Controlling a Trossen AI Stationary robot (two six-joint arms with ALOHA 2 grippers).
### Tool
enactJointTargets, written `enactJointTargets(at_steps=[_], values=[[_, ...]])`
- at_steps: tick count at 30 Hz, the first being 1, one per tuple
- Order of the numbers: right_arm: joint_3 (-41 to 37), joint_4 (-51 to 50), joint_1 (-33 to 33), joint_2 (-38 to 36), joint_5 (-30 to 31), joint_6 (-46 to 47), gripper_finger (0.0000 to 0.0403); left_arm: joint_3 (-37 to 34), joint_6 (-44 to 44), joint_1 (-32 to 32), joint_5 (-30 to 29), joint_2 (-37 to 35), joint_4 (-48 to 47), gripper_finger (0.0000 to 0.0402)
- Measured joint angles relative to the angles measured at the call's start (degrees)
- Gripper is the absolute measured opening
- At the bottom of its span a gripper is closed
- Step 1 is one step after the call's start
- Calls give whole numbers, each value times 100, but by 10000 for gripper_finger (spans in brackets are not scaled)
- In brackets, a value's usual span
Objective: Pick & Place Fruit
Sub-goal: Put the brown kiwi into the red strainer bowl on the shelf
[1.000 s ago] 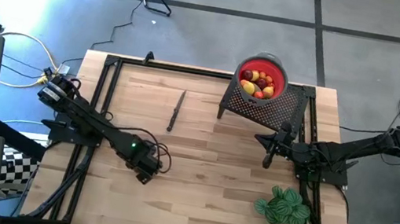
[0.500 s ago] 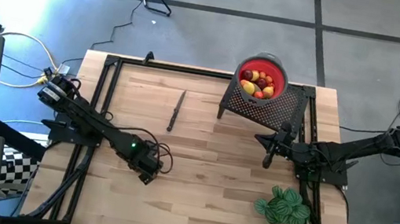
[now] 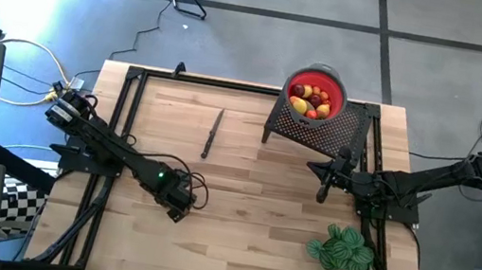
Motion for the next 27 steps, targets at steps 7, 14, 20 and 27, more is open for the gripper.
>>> enactJointTargets(at_steps=[7, 14, 20, 27], values=[[0, -2, 0, 0, 0, -4, 2, 0, 0, -1, 2, 0, 9, 358], [-2, -2, 0, 2, -2, -15, 2, 0, 0, 0, 2, 0, 11, 358], [-2, -2, 2, 0, -2, -15, 2, 0, 0, -1, 4, 0, 11, 358], [-2, -2, 1, 2, -2, -15, 2, 0, 0, 0, 4, 0, 11, 326]])
